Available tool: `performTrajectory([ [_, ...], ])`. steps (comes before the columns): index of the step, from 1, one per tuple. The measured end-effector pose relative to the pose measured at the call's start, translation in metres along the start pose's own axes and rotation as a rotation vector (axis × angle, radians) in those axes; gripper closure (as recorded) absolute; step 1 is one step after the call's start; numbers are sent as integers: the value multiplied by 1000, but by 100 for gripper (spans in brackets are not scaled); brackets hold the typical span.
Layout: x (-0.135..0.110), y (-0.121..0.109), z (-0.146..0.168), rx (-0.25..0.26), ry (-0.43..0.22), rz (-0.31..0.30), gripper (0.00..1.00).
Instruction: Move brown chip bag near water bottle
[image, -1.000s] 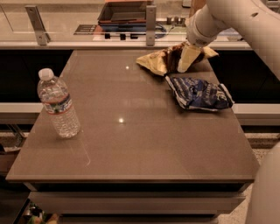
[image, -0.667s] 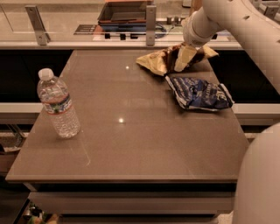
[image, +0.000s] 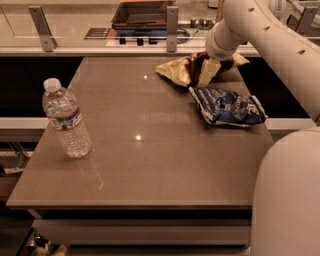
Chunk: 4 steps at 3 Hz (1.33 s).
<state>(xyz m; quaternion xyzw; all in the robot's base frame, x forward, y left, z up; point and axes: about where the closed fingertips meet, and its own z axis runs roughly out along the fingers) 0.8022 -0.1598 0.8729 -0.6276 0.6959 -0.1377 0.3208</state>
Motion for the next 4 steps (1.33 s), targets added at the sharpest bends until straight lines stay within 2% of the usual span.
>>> performTrajectory([
  [1, 11, 9, 18, -47, 39, -10, 19],
  [4, 9, 9, 17, -54, 40, -11, 87],
])
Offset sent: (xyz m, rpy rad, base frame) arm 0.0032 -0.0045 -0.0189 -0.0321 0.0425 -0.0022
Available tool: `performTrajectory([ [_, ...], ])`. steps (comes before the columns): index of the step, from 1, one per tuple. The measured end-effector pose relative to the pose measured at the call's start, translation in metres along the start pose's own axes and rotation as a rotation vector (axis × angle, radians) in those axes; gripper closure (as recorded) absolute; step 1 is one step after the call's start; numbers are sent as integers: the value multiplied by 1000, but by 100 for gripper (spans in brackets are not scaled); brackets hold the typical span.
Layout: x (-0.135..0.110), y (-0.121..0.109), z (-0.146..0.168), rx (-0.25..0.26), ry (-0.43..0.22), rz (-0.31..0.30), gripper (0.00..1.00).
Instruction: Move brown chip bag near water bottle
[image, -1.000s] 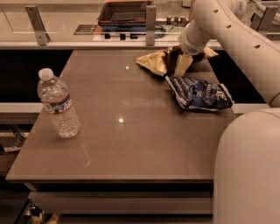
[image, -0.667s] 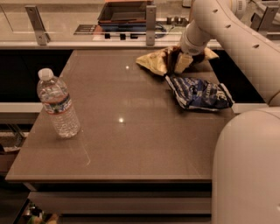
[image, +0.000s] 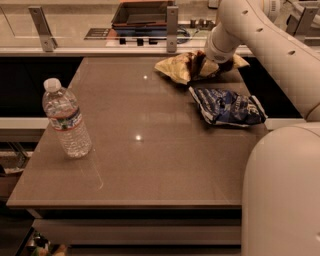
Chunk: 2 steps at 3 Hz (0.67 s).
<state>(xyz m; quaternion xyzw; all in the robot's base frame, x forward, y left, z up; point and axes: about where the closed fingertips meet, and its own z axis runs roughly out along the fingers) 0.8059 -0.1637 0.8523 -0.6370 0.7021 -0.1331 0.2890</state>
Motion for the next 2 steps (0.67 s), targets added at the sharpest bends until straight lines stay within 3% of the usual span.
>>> performTrajectory([
  [1, -1, 2, 3, -5, 0, -1, 100],
  [2, -1, 2, 3, -5, 0, -1, 100],
])
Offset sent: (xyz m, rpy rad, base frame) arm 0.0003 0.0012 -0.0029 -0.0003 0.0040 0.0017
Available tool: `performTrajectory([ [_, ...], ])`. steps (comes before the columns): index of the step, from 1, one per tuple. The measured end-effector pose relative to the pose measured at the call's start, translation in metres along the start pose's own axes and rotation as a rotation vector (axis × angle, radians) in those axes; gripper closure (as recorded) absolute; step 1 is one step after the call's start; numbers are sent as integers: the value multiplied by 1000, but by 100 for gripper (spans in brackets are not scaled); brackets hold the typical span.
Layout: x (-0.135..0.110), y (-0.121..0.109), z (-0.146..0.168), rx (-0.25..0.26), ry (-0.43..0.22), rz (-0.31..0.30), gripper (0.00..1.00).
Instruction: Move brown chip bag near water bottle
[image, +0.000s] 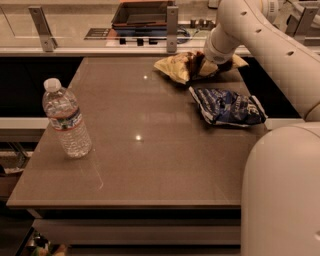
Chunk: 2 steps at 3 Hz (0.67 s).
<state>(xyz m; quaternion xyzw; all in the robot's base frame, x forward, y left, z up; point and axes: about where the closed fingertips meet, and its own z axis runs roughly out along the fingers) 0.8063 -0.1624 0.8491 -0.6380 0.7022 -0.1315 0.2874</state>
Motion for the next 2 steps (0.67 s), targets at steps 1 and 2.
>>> performTrajectory([
  [1, -2, -2, -7, -6, -22, 5, 100],
  [2, 2, -10, -25, 10, -25, 23, 100],
])
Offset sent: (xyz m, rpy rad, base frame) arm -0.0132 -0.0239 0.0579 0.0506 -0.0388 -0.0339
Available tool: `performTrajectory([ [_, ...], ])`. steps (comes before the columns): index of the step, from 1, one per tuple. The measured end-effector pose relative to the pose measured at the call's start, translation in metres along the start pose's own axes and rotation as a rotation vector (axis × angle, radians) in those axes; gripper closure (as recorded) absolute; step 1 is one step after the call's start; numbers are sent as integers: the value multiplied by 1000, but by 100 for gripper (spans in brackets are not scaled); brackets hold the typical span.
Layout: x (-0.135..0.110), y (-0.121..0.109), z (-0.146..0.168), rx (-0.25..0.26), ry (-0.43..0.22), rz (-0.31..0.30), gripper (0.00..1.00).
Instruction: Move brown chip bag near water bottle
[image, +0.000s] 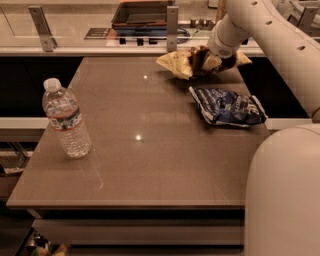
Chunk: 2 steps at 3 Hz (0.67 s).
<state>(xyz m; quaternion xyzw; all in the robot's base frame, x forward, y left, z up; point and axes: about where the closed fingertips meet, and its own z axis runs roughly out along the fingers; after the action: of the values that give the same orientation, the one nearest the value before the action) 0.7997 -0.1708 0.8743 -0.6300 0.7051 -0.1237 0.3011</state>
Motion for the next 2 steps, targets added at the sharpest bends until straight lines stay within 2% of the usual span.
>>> performTrajectory([
  [2, 4, -9, -57, 70, 38, 19, 100],
])
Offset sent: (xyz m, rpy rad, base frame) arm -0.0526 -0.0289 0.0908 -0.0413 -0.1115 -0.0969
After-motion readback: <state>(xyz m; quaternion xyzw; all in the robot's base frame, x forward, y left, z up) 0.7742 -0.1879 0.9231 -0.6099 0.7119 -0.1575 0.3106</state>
